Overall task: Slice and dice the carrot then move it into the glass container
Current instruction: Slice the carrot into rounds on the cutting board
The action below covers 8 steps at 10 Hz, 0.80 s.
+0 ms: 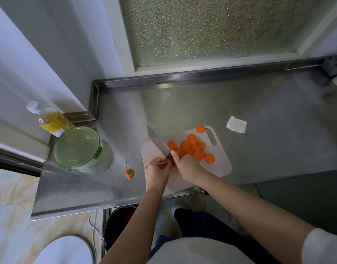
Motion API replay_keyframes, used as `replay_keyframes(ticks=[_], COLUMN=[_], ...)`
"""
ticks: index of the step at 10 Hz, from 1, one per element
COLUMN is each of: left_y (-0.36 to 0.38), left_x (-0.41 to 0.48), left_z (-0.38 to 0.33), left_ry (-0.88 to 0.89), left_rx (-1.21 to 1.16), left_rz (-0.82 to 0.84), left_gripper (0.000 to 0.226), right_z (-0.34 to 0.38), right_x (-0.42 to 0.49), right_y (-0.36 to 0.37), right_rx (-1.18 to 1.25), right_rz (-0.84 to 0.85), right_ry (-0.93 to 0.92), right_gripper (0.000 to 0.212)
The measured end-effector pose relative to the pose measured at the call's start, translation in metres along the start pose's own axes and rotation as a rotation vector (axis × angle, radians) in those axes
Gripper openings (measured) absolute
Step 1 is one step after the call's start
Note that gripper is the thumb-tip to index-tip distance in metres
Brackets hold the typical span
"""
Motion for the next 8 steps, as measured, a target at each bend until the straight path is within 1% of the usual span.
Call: replay_keyframes(ticks=[1, 2, 3, 4, 5, 6, 7, 8], left_y=[-0.001, -0.001, -0.003, -0.002, -0.001, -0.001, -0.001, -0.002], left_x=[0.001, 0.001, 0.002, 0.001, 0.001, 0.003, 0.004, 0.002], left_z=[-0.001, -0.003, -0.004, -0.005, -0.004, -0.002, 0.001, 0.002], left_ry=[-0.022, -0.023, -0.022, -0.022, -0.029, -0.038, -0.060, -0.076], left_rx=[-0.002, 0.021, 0.020, 0.026, 0.029, 0.040, 0.018, 0.000], left_rz=[-0.019, -0.019, -0.018, -0.007, -0.004, -0.012, -0.005, -0.002], left_gripper=[0.012, 0.012, 0.013, 0.012, 0.010, 0.011, 0.009, 0.007], right_z=[0.000, -0.007, -0.018, -0.032, -0.040, -0.040, -0.036, -0.031], right_x=[-0.007, -0.001, -0.012, -0.027, -0.024, -0.019, -0.013, -0.004], right_y=[0.001, 0.006, 0.010, 0.011, 0.015, 0.018, 0.025, 0.028], right_rx=[0.075, 0.036, 0.023, -0.043, 0.050, 0.074, 0.083, 0.031], right_rz=[0.035, 0.087, 0.137, 0.223, 0.164, 0.123, 0.162, 0.156], right_ry=[0.012, 0.013, 0.008, 0.043, -0.013, -0.029, -0.002, 0.030], right_gripper=[0.042, 0.051, 0.042, 0.042, 0.053, 0.069, 0.058, 0.057])
Point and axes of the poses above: each hand's wrist, its own x-axis towards the middle knuckle, its own y-axis out of the palm, z = x × y, the point moved 9 cm from there along x, towards the middle knuckle, and after that the axes turned 13 degrees about -y, right-handed, at the moved point
